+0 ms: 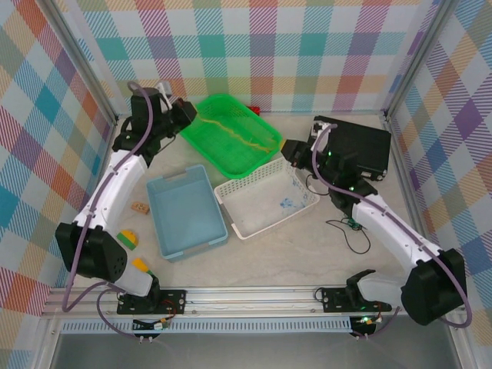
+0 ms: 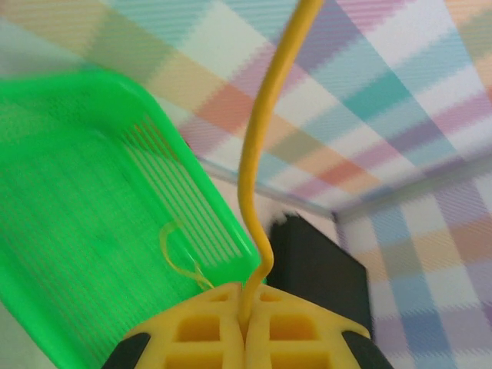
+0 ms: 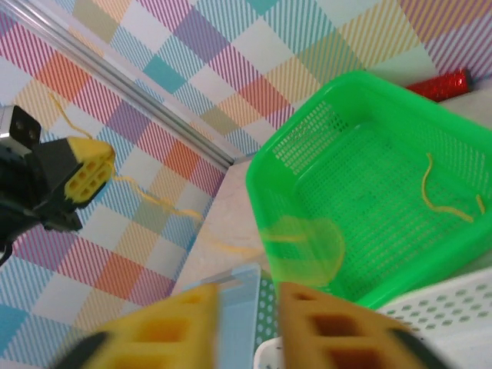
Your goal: Untangle the cables
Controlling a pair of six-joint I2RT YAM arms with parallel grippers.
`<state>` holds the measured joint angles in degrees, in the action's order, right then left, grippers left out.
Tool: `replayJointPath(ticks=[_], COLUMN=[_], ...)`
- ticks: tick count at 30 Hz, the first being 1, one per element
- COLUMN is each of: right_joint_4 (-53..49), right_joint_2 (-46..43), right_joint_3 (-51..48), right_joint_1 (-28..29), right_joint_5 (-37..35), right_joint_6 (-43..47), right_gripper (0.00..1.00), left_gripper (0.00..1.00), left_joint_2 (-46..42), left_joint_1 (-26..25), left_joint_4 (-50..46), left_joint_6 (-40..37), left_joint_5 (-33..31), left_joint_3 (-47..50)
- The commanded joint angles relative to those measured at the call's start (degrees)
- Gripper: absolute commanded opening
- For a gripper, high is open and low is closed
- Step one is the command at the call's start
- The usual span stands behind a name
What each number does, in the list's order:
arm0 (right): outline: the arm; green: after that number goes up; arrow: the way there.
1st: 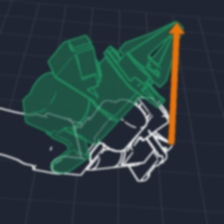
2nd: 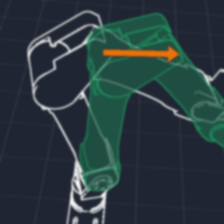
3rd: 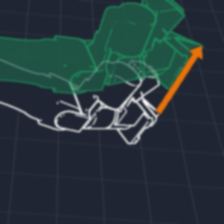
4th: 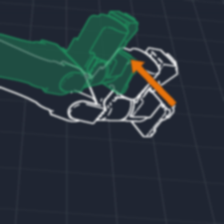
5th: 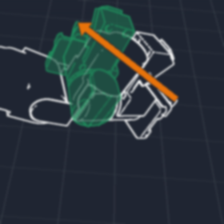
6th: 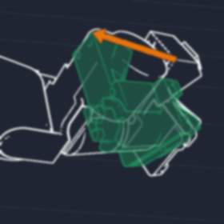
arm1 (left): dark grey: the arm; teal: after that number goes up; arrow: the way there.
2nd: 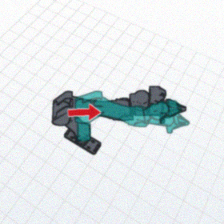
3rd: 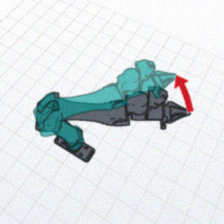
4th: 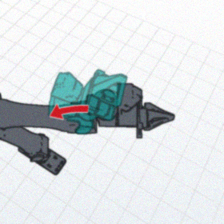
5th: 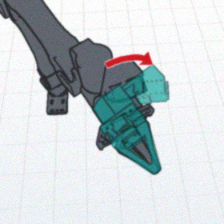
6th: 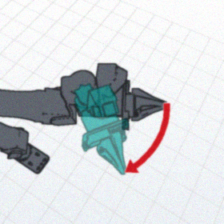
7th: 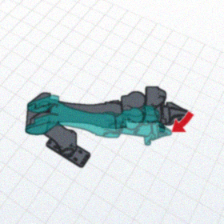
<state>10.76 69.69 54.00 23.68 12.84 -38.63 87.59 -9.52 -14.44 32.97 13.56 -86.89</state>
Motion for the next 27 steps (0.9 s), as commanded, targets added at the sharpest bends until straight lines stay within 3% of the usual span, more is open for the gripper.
replayJointPath(ticks=[1,8,13,19,21,24,27], right_joint_4=[-8.63,-27.44,-33.09,-40.27,-42.79,-47.44,-52.75], right_joint_2=[-0.73,-5.06,-8.99,-7.93,-6.94,-5.52,-4.46], right_joint_3=[6.44,9.8,7.93,8.35,9.03,10.87,13.47], right_joint_1=[-2.6,-15.26,-21.63,-24.7,-25.57,-26.47,-27.3], right_joint_5=[5.19,14.76,13.26,7.27,4.3,-0.56,-5.39], right_joint_6=[9.16,12.47,13.23,12.33,11.34,10.37,9.75], right_gripper=[0.63,0.56,0.57,0.57,0.57,0.58,0.58], left_gripper=[0.0,0.0,0.0,0.0,0.14,0.51,0.78], left_joint_2=[5.2,20.69,31.56,41.08,42.62,43.86,41.81], left_joint_1=[4.18,6.49,6.53,6.01,5.36,3.98,2.56], left_joint_4=[6.45,8.61,8.15,7.68,6.43,0.37,-4.76], left_joint_6=[-4.67,-3.32,-1.47,0.45,-1.63,-6.89,-13.93], left_joint_5=[-5.71,0.92,2.68,7.19,7.79,5.38,0.03], left_joint_3=[-3.07,-13.19,-21.99,-29.19,-30.72,-34.01,-34.54])
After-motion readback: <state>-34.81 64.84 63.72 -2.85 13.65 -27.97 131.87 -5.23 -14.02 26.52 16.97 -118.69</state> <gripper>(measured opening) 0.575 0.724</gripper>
